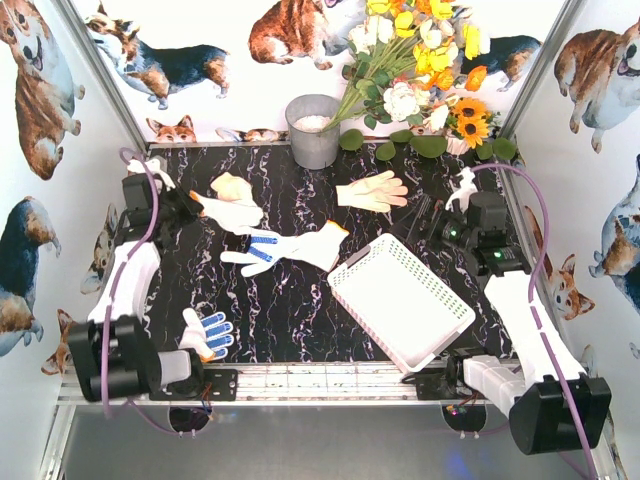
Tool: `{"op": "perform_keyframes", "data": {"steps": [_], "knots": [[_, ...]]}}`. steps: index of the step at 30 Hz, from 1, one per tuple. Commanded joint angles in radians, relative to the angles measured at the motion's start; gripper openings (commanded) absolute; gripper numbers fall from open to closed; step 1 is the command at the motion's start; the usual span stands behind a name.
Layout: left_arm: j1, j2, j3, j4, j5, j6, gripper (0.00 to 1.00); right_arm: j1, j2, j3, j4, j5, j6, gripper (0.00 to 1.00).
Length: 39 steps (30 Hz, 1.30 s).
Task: Put the gloves into the storage basket
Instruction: Pick up the glove from the center of the board, then place the glove at the center of the board.
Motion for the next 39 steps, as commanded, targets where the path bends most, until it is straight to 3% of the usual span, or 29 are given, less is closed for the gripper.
{"op": "perform_keyframes", "data": {"steps": [1,8,14,20,23,30,39], "knots": [[0.008,-0.092,0.028,-0.097,0.033,0.022,0.00,0.017,0.035,0.094,0.080,-0.098,0.067,0.92],[-0.037,-0.151,0.164,-0.260,0.224,0.023,0.00,0.130,0.109,0.115,0.221,-0.146,0.159,0.93],[-0.197,-0.174,0.246,-0.354,0.206,0.082,0.00,0.245,0.208,0.176,0.282,-0.195,0.166,0.93],[-0.374,-0.143,0.322,-0.385,0.476,0.204,0.00,0.316,0.268,0.239,0.441,-0.358,0.162,0.94],[-0.440,-0.130,0.357,-0.455,0.529,0.293,0.00,0.329,0.289,0.265,0.504,-0.417,0.145,0.94],[-0.548,-0.130,0.374,-0.481,0.664,0.346,0.00,0.384,0.323,0.323,0.506,-0.505,0.028,0.96],[-0.613,-0.125,0.412,-0.542,0.748,0.366,0.00,0.472,0.359,0.357,0.521,-0.598,0.006,0.99]]}}
